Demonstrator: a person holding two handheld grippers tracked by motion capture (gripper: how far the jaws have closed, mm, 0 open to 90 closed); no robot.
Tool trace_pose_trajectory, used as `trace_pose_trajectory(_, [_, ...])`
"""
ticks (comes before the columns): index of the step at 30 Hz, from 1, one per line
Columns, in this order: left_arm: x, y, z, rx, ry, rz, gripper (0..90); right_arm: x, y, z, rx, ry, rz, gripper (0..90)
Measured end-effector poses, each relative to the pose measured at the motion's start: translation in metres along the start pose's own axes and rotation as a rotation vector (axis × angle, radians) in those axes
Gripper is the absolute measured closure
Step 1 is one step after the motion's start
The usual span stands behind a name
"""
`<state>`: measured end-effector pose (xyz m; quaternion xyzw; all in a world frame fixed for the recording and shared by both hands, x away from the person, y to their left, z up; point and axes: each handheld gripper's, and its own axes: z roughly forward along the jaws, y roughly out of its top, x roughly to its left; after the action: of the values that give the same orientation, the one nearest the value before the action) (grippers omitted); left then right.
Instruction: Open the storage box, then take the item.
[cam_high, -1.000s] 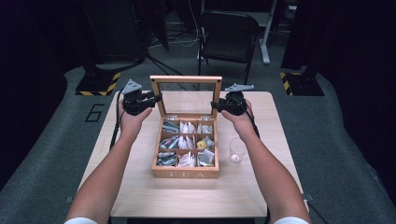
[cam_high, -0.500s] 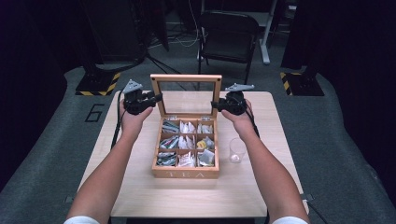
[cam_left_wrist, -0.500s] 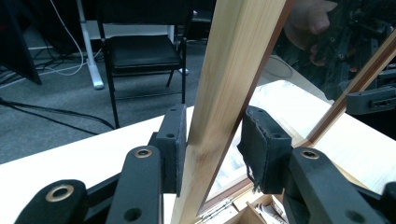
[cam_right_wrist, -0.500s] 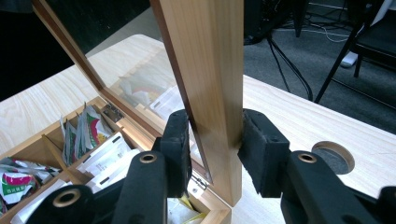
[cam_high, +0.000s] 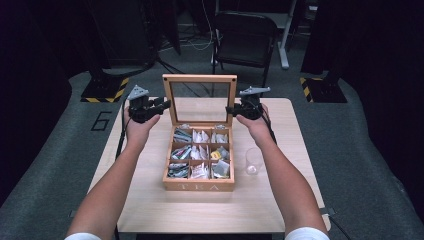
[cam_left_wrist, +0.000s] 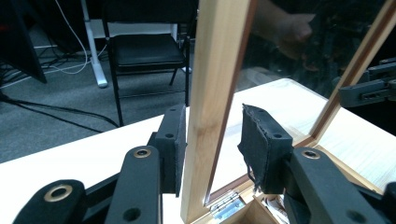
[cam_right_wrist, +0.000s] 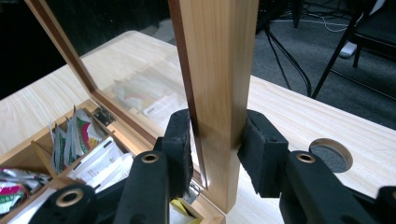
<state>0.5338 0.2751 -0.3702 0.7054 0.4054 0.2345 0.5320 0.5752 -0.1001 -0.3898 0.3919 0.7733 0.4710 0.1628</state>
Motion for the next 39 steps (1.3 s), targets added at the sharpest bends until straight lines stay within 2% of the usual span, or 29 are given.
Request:
trace_pose_trajectory(4, [-0.002, 0.000, -0.002, -0.006, 0.002, 0.002, 60.8, -0.002, 0.000, 0.002, -0.003, 0.001, 0.014, 64.3])
trace_pose_trajectory(6, [-0.004, 0.002, -0.003, -0.013, -0.001, 0.012, 60.7, -0.001, 0.002, 0.003, 0.012, -0.009, 0.008, 64.3])
trace_pose_trajectory(10, [-0.004, 0.002, -0.003, -0.020, -0.001, 0.004, 60.6, -0.001, 0.005, 0.005, 0.028, -0.022, 0.011, 64.3])
trace_pose_trajectory(23, [-0.003, 0.002, -0.004, -0.002, -0.001, 0.011, 60.4, -0.002, 0.006, 0.008, 0.027, -0.031, 0.002, 62.7])
trace_pose_trajectory(39, [0.003, -0.004, -0.008, -0.001, 0.012, -0.003, 59.9, -0.004, 0.007, 0.013, 0.028, -0.030, 0.027, 58.6])
